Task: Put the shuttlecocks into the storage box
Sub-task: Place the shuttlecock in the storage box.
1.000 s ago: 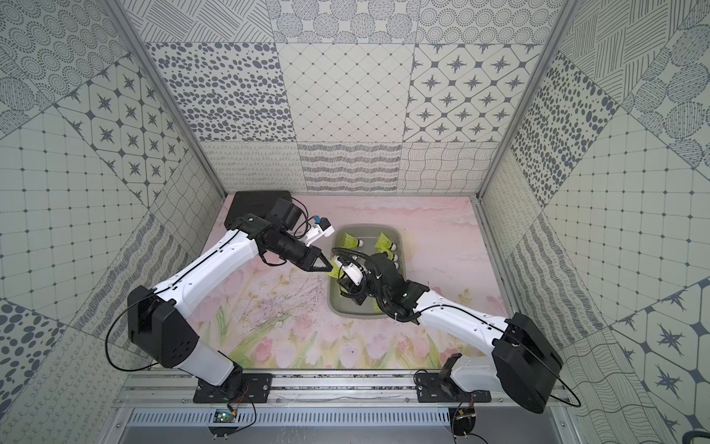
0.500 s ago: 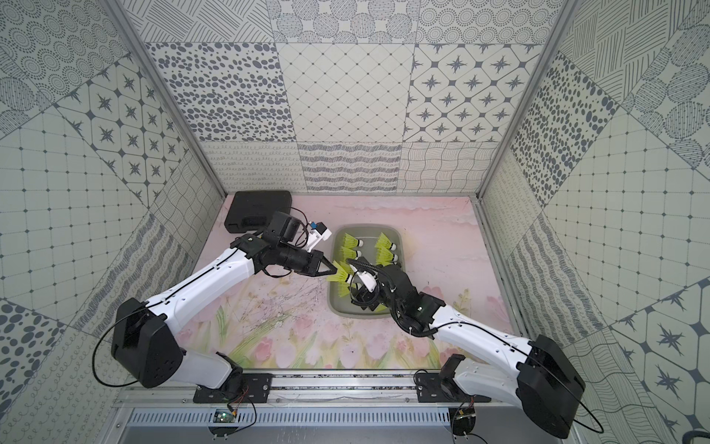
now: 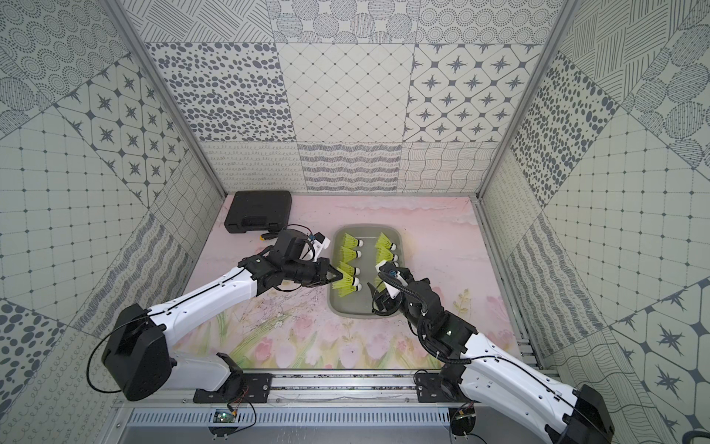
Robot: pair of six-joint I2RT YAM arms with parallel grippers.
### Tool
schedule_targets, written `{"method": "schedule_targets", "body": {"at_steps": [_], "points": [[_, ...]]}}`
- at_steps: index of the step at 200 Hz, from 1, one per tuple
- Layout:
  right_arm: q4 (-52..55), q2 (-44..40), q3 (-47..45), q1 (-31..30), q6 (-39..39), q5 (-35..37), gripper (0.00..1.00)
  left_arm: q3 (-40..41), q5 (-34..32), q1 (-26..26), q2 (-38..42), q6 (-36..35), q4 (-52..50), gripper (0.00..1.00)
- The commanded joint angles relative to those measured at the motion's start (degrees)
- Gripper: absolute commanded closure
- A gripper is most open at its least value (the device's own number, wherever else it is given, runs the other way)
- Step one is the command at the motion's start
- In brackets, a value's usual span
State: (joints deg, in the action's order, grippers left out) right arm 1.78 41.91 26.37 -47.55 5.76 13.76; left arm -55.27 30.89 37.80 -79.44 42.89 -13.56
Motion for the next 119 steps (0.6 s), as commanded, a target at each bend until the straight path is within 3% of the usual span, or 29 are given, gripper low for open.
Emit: {"method": "schedule_targets", "body": {"at_steps": [1, 119], "points": [[-0.13, -1.09, -0.55, -0.08, -0.46, 1.81, 0.19, 1.23, -4.52, 2.12, -1.31, 6.91, 8.22, 1.00], [-0.11, -0.66, -0.87, -0.05, -0.70, 1.78, 0.19, 5.40, -11.79, 7.00, -2.35, 13.45, 7.73, 1.00]]}}
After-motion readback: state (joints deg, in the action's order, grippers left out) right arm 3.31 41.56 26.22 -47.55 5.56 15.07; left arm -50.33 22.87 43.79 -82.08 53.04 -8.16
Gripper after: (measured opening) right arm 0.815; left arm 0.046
